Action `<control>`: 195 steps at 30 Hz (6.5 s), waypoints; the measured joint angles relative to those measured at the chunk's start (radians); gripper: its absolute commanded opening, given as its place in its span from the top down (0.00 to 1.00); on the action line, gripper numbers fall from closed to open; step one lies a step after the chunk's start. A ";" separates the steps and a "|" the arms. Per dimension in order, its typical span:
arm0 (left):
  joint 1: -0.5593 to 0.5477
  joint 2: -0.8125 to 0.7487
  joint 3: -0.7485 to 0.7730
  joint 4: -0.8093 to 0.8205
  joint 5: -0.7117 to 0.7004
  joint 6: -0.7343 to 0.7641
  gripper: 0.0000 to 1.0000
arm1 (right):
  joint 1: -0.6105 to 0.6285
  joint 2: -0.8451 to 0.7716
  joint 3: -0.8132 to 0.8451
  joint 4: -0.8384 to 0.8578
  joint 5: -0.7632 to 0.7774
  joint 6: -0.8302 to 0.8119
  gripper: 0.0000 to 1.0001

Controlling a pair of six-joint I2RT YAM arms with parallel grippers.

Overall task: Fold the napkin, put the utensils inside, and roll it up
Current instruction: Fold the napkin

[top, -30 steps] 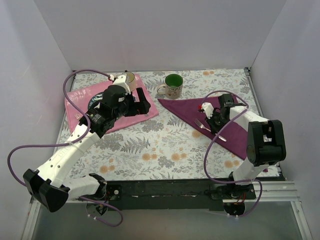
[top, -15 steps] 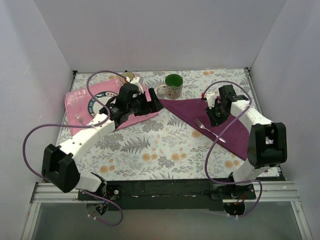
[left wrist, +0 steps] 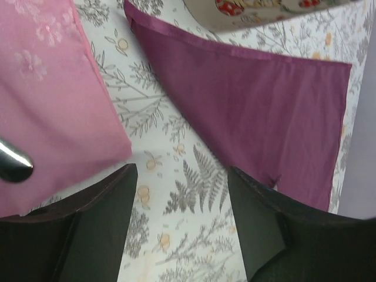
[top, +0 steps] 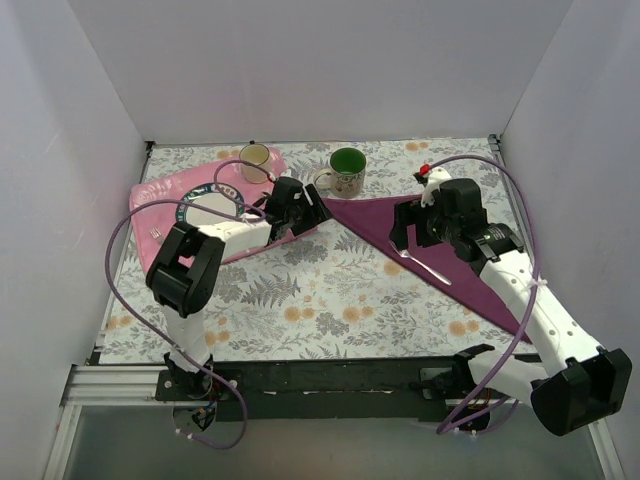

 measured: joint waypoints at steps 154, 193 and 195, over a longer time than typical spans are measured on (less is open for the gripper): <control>-0.468 0.212 0.300 -0.028 0.151 0.149 0.66 | -0.119 -0.043 -0.003 -0.186 0.209 0.421 0.02; -0.341 0.478 0.640 -0.197 0.337 0.192 0.79 | -0.474 0.033 -0.299 0.010 0.188 0.215 0.41; -0.336 0.478 0.643 -0.210 0.330 0.212 0.79 | -0.474 0.062 -0.301 0.019 0.169 0.211 0.44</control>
